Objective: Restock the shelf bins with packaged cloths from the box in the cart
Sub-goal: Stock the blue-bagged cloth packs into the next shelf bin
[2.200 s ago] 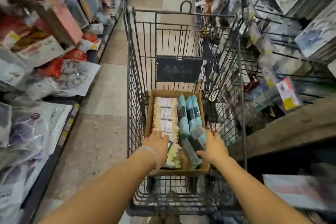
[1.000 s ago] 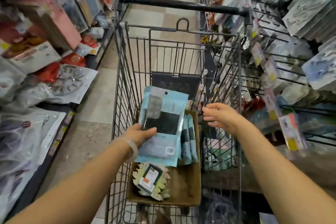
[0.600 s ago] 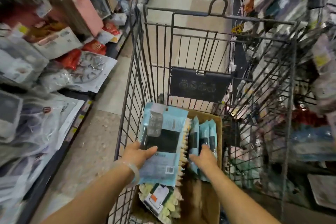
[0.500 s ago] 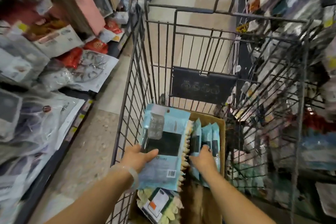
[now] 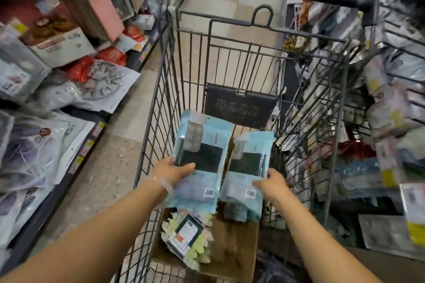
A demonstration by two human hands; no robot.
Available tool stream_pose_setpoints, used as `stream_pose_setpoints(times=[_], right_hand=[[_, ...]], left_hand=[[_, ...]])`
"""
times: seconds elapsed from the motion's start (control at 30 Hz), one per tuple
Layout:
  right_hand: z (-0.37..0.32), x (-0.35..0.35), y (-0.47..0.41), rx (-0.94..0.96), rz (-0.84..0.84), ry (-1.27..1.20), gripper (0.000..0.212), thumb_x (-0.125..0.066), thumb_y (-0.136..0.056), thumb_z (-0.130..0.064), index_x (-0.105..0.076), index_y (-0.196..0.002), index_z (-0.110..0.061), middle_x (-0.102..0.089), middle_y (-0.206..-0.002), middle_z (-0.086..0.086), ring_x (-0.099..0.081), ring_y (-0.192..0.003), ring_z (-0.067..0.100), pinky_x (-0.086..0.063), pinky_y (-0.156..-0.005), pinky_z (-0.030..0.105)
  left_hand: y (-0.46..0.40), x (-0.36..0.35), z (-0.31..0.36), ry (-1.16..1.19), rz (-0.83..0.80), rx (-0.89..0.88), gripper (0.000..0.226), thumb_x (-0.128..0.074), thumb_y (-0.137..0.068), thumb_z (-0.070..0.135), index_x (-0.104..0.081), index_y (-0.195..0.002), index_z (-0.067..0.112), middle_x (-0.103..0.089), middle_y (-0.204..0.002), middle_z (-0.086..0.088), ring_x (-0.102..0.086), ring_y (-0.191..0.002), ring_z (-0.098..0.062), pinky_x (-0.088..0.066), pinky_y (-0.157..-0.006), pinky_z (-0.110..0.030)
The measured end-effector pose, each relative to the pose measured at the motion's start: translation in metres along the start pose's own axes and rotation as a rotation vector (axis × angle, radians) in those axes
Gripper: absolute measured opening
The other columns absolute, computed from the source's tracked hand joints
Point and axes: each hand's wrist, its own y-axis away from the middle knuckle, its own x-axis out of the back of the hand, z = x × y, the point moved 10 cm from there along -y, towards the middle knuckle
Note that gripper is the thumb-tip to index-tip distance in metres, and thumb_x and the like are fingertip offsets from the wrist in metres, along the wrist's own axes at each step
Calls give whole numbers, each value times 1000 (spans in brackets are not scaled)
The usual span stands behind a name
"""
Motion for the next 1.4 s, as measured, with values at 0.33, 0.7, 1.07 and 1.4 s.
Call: stream_pose_setpoints(times=[0.33,0.7,1.07,1.4], right_hand=[[-8,36,125,129,-124,-438,38,-59,-64,-4,-44,-99,-2,-45,-98,19,-50,-92,33,-37,-75,41],[48,30,361,399,164,-732,26,-40,-79,10,-35,-70,-14,-43,-74,5,-44,-67,19,-35,-55,28],[113,95,531,596,318,-760,15,-52,-84,1,-48,-90,-12,-54,-95,13,-57,-86,28,-47,-71,42],[214,204,654,802,480,-814,22,-62,-86,-1,-54,-99,-18,-67,-101,10,-68,-87,24,-56,-79,43]], left_hand=[[99,13,2,-15,-115,-230,25,-70,-83,19,-55,-99,7,-67,-97,-17,-68,-82,-30,-59,-68,-40],[251,61,-86,13,-219,-482,62,-74,-79,20,-45,-130,-3,-67,-106,-21,-69,-75,-30,-59,-71,-45],[399,18,-109,-101,-387,-634,36,-74,-80,20,-56,-104,1,-73,-83,-17,-72,-68,-29,-60,-66,-42],[529,-104,-144,-59,-626,-724,55,-72,-75,15,-51,-123,-3,-69,-101,-23,-72,-75,-31,-61,-63,-42]])
